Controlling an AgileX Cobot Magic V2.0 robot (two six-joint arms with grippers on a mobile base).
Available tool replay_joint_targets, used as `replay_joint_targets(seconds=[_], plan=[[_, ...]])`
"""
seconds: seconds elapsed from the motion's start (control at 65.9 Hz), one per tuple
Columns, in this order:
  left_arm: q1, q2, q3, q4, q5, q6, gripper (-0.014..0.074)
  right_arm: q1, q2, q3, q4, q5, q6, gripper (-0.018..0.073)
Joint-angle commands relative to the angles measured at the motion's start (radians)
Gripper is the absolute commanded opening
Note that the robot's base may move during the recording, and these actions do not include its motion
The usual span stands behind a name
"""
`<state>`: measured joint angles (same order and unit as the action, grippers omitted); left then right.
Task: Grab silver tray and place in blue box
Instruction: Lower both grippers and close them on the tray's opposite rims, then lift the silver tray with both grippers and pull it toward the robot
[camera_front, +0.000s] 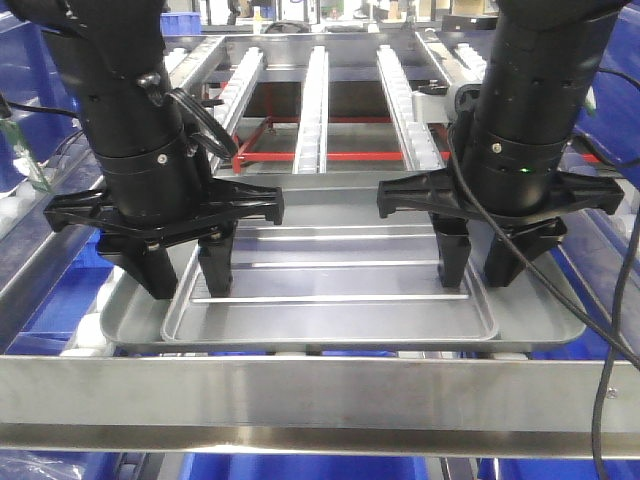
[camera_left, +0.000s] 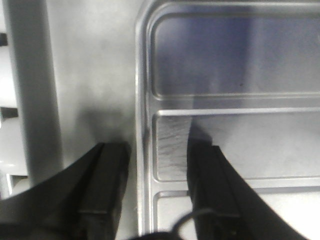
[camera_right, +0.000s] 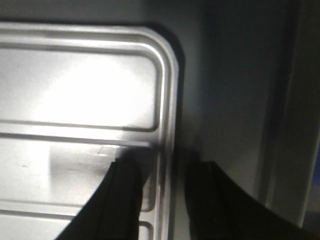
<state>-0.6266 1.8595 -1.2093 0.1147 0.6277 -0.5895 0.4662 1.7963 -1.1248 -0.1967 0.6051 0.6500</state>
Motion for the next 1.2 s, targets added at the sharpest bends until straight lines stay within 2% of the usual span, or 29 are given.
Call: replay_joint_targets(seconds=[0.0,0.091,0.213,0.44,0.683,0.926,1.184], plan=[[-0.002,-0.041,-0.024,0.008,-0.003,-0.009,0.0220,-0.004,-0.041,-0.030,-0.020,-0.020,-0.006,0.0352],[-0.002,-0.041,-0.024,0.008,-0.003,-0.009,0.0219,-0.004,-0.041,-0.030,-0.020,-0.020,-0.006,0.0335],[-0.002,-0.041,-0.024,0.008,-0.003,-0.009,0.0194,-0.004,-0.041,-0.030,-0.020,-0.019,-0.006,0.0265],[-0.002,-0.041,-0.024,0.008,-0.003,-0.009,0.0034,-0.004,-0.041,-0.030,-0.020,-0.018,-0.006,0.0142],[-0.002,-0.041,-0.024,0.008,-0.003,-0.009,-0.0102,-0.004,-0.041,-0.030,-0.020,-0.014,-0.006,0.0055],[-0.002,-0.041,-0.024,0.001,-0.010,-0.009,-0.0104,-0.004,-0.043,-0.031,-0.020,-0.013,-0.006,0.0056],[-0.004,-0.099,-0.120,0.003,0.133,-0.009,-0.0104,-0.003,-0.127,-0.071,-0.020,0.069,-0.005,0.0058]])
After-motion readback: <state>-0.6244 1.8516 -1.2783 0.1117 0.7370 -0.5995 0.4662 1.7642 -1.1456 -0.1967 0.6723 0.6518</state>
